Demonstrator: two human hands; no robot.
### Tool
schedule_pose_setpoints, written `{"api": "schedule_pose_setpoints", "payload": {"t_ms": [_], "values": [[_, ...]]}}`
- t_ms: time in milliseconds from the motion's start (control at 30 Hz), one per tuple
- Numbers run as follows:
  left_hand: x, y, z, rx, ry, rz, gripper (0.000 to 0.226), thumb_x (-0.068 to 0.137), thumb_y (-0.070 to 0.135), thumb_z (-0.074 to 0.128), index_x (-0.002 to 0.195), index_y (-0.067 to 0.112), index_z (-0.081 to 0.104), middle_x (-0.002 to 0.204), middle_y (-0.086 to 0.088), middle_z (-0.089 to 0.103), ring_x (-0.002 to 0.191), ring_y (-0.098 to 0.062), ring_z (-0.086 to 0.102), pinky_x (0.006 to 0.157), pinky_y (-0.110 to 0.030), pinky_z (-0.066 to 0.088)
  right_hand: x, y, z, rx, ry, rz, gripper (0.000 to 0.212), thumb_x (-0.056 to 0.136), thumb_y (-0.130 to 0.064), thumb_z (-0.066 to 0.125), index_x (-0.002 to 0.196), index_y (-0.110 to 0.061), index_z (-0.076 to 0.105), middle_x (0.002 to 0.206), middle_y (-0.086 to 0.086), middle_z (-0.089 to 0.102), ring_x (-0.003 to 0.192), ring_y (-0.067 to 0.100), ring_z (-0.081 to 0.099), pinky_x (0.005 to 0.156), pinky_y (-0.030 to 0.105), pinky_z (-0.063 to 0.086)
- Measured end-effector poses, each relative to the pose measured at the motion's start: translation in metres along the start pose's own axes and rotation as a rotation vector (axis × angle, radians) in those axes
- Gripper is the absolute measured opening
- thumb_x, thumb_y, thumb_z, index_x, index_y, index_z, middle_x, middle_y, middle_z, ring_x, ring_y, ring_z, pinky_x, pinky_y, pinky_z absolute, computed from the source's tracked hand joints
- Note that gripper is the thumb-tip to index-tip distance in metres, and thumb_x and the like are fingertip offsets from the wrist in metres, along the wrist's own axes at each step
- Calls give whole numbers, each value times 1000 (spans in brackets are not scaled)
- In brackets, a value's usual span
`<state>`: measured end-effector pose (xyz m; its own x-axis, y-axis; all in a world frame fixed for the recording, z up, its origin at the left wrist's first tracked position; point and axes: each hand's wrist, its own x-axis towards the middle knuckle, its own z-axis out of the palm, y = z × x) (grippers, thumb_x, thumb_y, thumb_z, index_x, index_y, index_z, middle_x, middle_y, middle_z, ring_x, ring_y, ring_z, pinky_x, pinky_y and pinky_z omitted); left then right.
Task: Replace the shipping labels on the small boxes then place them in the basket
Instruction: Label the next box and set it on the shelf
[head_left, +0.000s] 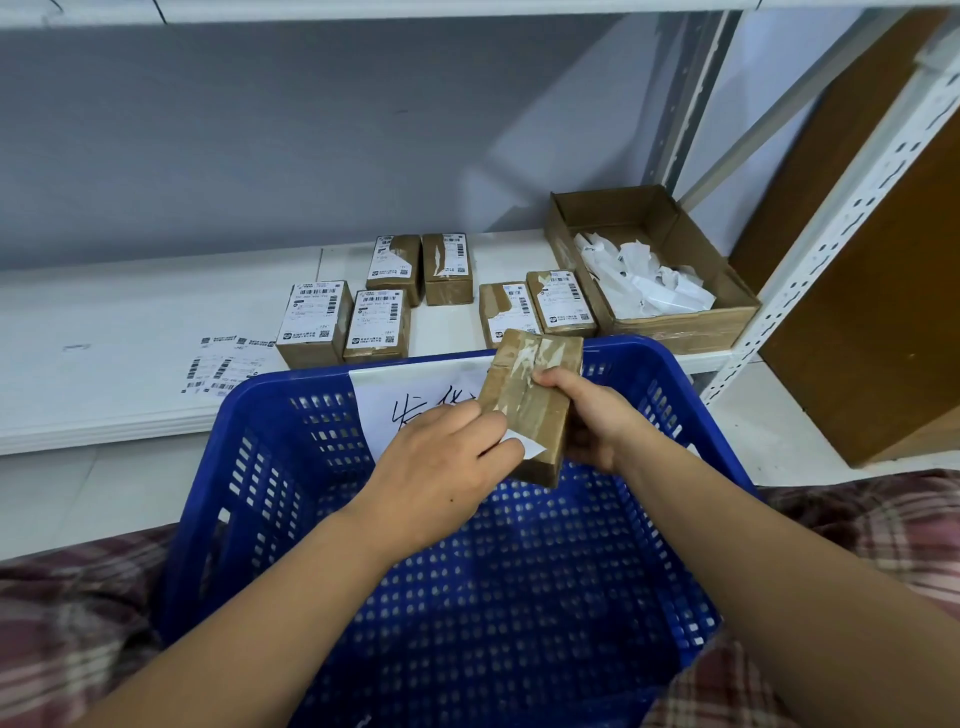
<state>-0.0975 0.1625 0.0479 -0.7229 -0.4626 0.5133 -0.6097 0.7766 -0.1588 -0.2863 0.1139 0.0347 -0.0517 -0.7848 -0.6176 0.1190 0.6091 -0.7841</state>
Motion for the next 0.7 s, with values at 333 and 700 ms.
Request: {"api": "schedule_pose_setpoints", "payload": {"t_ms": [333,700], "values": [[2,2,-5,-24,-49,-23,25,59,0,75,72,14,59,67,0,53,64,-15,36,49,-23,31,0,0,-3,33,25,6,50,80,-36,74,118,-8,59,104,11,71,87,23,69,56,29,53],[-7,-13,-12,-135,101,-363,22,88,26,49,82,13,67,75,-1,55,71,-14,41,54,-28,41,4,-12,-31,31,78,3,47,87,-38,68,123,-10,54,102,9,69,90,23,66,62,33,51]]}}
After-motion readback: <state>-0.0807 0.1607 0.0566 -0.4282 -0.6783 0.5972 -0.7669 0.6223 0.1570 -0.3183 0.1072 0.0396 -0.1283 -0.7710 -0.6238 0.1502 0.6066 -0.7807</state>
